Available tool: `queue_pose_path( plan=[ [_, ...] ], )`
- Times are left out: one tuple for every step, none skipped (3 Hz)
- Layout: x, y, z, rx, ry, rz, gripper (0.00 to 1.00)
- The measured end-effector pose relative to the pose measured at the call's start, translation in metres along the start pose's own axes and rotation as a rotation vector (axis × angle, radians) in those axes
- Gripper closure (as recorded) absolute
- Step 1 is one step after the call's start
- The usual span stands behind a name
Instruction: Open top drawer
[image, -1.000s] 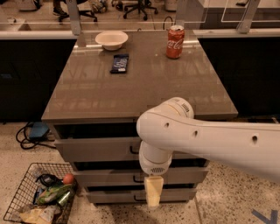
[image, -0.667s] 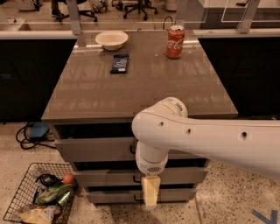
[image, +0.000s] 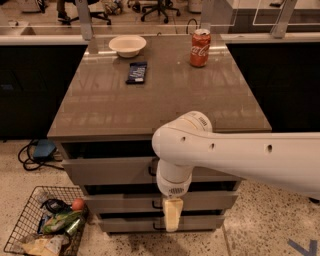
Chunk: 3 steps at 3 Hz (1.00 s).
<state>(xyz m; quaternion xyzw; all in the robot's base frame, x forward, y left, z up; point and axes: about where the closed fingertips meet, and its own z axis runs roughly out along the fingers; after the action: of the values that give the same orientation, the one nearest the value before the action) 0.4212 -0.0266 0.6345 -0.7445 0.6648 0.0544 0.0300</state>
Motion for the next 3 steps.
queue_pose_path(
  plan=[
    [0.0015, -0.0021, 0.0022, -0.003, -0.001, 0.002, 0.37],
    [0.0016, -0.0016, 0.002, -0.002, 0.0, 0.001, 0.61],
    [0.0016, -0.0016, 0.002, -0.002, 0.0, 0.001, 0.85]
  ],
)
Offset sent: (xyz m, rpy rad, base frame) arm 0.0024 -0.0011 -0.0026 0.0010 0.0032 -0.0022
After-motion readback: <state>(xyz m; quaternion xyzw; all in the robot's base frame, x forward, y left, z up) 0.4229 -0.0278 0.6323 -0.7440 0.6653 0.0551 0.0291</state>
